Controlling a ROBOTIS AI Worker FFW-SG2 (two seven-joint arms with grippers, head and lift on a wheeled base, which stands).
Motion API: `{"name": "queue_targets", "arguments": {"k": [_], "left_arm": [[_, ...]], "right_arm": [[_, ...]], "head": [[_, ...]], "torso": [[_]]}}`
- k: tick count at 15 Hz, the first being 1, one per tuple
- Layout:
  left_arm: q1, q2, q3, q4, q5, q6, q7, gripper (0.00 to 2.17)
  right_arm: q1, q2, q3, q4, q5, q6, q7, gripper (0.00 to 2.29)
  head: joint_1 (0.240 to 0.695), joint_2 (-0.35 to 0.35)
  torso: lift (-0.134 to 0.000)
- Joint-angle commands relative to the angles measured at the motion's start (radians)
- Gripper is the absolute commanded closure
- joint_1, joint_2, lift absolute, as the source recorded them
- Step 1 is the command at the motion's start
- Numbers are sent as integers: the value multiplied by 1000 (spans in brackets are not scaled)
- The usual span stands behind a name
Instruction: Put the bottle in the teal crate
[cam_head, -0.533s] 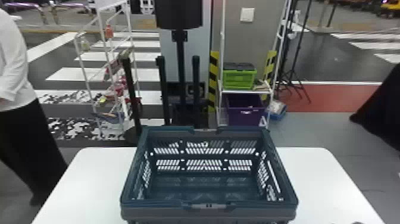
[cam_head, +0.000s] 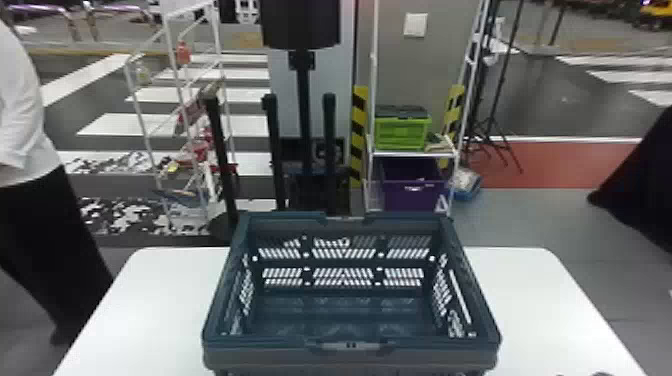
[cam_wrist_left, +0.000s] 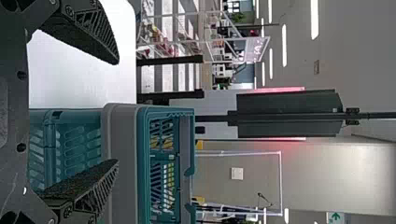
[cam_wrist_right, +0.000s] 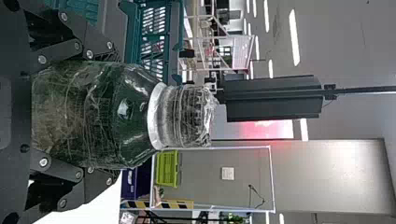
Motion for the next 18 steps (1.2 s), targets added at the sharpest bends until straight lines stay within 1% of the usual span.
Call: {"name": "queue_targets", "arguments": {"k": [1,5,7,10,13,14,16,18], "left_arm": [[0,0,0,2,0,-1,0,140],[0,0,0,2,0,-1,0,140],[-1,2,0,5,2,-1,0,140],[-1,3,2,12,5,-1,0,140],[-1,5,6,18,12,-1,0,140],[-1,5,8,23,15,-4,0,137],[-1,5,9,28,17,-4,0,137],[-1,5,9,32,18,-4,-2,137]], "right_arm": [[0,1,0,-3,0,0,0,2125],[-26,1,2,-57,0,37,0,2125],[-67,1,3,-101,2,114,0,2125],[-144,1,8,-154,8,249,0,2125],[-242,1,17,-198,25,417,0,2125],[-271,1,21,-200,35,451,0,2125],[-353,1,57,-198,64,571,0,2125],[-465,1,87,-167,77,703,-1,2125]], "head": [[499,0],[499,0],[499,0],[499,0],[499,0],[499,0],[499,0],[499,0]], "torso": [[0],[0],[0],[0],[0],[0],[0],[0]]}}
